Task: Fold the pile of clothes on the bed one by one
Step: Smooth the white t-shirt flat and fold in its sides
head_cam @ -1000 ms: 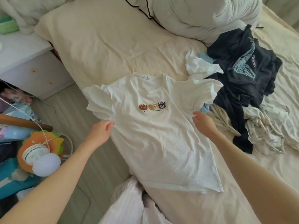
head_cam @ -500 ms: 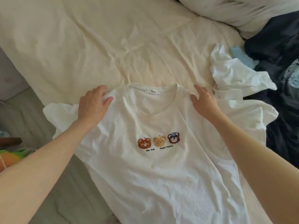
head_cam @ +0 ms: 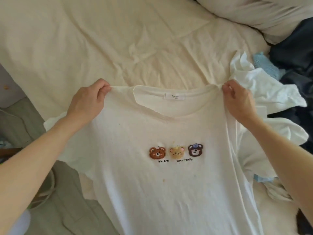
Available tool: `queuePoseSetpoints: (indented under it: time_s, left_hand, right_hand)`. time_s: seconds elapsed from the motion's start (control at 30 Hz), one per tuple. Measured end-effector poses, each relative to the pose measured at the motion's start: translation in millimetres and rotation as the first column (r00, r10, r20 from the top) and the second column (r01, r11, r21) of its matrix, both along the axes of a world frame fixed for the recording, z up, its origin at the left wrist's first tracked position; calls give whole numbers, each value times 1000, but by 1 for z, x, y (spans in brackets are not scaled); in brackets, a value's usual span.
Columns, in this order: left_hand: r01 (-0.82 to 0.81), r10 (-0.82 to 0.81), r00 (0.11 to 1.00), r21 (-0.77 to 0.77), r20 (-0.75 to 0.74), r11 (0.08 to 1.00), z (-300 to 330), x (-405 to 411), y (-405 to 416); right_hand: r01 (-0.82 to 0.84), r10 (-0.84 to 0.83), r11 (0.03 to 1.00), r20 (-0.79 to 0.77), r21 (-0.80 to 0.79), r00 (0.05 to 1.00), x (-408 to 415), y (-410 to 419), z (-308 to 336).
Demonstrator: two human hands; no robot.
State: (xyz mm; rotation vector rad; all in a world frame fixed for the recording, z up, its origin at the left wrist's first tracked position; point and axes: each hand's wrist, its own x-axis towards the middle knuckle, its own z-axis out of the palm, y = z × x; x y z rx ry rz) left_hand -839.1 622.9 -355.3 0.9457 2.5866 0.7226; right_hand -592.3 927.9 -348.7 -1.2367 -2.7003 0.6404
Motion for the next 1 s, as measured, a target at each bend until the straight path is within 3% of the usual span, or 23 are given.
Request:
queuePoseSetpoints:
  time_s: [0.13,0.27,0.47,0.6,0.73,0.83,0.93,1.0]
  left_hand:
    - [19,-18,999,28,-36,999,0,-23,19]
    - [9,-6,997,35,-81,999,-8,-39,37]
    - [28,-38,998,-158,-58,987,-40,-45,53]
    - [-7,4,999,-99,-34,995,-44,-44,44]
    - [-72,72,997,-45,1,996,-35,-47,3]
    - [-159,159,986,-3,48,987,-34,-43,-45]
    - [-114,123,992,-240,22,964,-40,-34,-86]
    - [-109,160,981,-365,112,924,-43,-31,-105]
  right_hand:
    - [-32,29,979,15,203,999,-20,19,5]
    - [11,-32,963,76,268,997,-42,33,-6]
    - [99,-126,988,253,117,959,-54,33,-38]
    - [150,-169,984,244,96,955,-56,11,-44]
    - [-24,-5,991,216,130,976,-47,-46,-42]
    - [-69,62,997,205,29,977,-38,-110,-46]
    - [-154,167,985,210,-80,963,-27,-177,-52]
    - [-262,286,958,299,-118,910,-21,-209,-61]
